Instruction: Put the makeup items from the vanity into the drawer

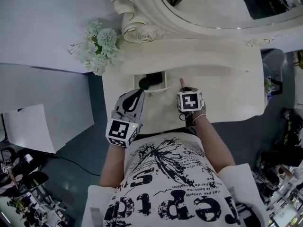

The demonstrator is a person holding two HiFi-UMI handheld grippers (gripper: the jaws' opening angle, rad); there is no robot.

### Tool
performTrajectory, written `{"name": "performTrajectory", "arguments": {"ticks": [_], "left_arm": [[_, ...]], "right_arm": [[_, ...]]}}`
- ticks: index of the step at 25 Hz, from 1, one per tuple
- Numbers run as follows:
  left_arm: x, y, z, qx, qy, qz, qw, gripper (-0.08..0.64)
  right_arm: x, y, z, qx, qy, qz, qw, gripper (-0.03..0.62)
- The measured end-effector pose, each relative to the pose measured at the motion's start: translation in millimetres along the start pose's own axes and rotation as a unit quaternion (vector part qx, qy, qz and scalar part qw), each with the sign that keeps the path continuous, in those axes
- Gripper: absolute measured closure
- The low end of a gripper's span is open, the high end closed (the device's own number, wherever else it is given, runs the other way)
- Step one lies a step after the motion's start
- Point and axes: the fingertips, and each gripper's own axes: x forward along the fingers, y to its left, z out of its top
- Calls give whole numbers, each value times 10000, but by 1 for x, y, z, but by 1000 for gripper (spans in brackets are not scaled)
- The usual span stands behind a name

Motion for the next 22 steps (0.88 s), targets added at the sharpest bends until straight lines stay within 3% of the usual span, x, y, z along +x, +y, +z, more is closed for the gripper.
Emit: {"name": "performTrajectory", "arguments": {"ticks": [11, 22], "left_arm": [[-1, 2, 14, 103, -241, 9, 9997, 538], [-30, 17, 21, 93, -447, 388, 9982, 538]], "right_arm": [[-31, 4, 24, -130, -401, 180, 9989, 535], [-73, 52, 65, -916, -900, 720, 9891, 535]]}}
